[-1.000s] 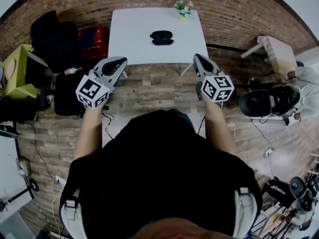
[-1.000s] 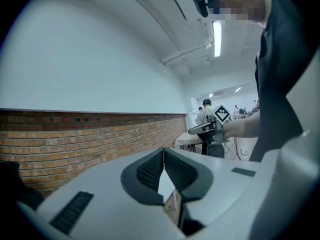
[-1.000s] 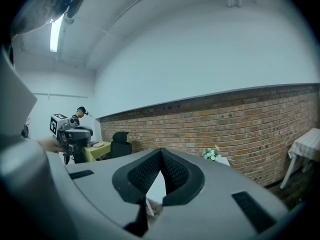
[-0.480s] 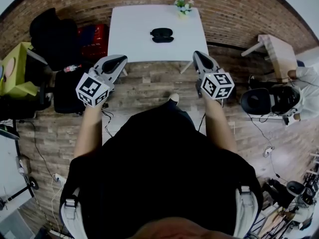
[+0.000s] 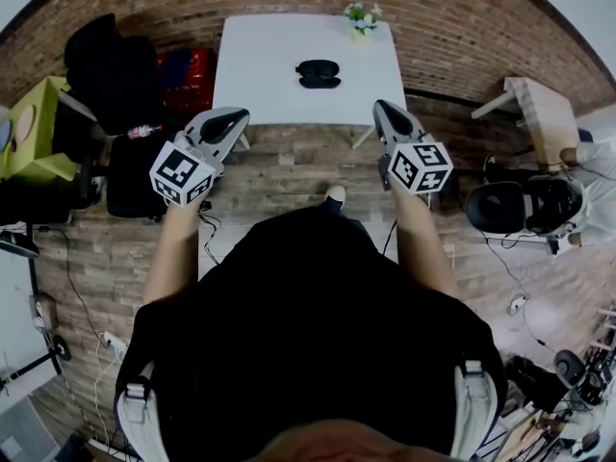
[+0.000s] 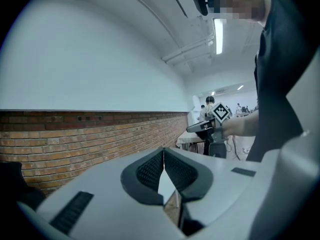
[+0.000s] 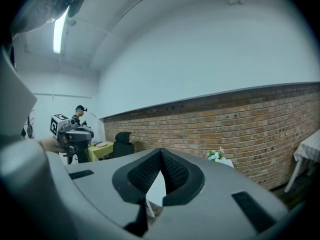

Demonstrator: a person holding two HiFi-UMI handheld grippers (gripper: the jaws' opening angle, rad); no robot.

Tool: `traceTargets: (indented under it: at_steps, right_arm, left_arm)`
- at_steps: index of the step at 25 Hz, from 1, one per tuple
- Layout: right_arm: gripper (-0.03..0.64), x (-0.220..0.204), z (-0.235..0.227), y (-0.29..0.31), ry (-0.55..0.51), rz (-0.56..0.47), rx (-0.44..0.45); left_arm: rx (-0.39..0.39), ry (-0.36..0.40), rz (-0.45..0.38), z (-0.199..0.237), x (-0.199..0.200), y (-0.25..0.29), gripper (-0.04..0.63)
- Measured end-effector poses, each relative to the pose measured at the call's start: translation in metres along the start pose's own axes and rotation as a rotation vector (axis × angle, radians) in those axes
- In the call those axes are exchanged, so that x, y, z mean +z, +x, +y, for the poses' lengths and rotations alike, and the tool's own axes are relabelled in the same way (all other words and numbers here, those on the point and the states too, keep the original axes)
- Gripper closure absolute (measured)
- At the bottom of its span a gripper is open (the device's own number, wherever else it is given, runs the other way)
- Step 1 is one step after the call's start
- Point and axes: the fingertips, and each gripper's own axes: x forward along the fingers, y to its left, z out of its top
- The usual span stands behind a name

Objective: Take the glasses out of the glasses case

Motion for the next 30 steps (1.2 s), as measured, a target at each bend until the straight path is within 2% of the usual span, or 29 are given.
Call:
traceTargets:
  at_steps: [22, 30]
  right_arm:
    - [0.601, -0.008, -0.010, 0.020, -0.013, 0.019, 0.042]
    - [0.601, -0.012, -0.031, 0.030, -0.004, 0.027, 0.059]
  left_arm:
    - [0.030, -0.008, 0.032, 0.008, -0.009, 0.013, 0.583]
    - [0.035, -0.002, 0.048, 0.009, -0.010, 0.035, 0.583]
